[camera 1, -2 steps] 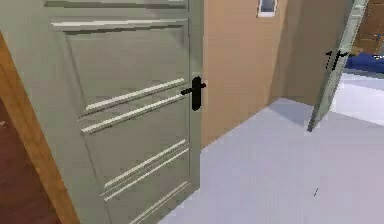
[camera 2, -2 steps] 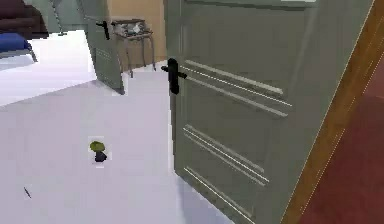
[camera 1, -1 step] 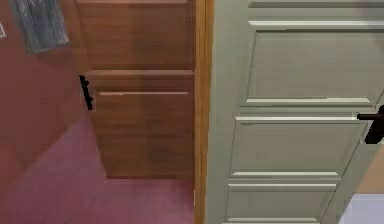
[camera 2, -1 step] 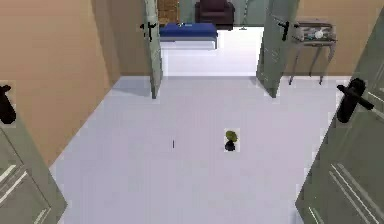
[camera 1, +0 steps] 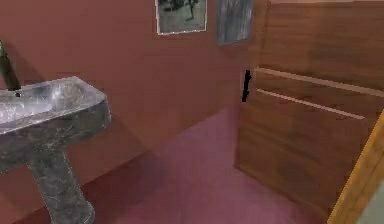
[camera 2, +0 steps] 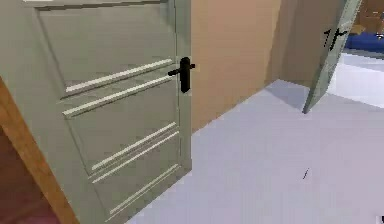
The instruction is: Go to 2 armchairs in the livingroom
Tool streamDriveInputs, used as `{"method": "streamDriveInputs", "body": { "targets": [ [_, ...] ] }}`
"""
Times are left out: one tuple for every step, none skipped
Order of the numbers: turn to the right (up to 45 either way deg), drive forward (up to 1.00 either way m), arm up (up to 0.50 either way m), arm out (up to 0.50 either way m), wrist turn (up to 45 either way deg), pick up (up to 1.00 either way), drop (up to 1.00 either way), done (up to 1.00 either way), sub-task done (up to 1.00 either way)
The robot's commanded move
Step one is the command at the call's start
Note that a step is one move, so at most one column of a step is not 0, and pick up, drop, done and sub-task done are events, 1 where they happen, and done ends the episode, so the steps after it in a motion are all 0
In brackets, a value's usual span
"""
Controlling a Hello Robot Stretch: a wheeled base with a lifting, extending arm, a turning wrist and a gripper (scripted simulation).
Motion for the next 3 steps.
{"method": "streamDriveInputs", "body": {
  "targets": [
    [0.0,1.0,0.0,0.0,0.0,0.0,0.0,0.0,0.0],
    [0.0,0.65,0.0,0.0,0.0,0.0,0.0,0.0,0.0],
    [-27.0,0.0,0.0,0.0,0.0,0.0,0.0,0.0,0.0]
  ]
}}
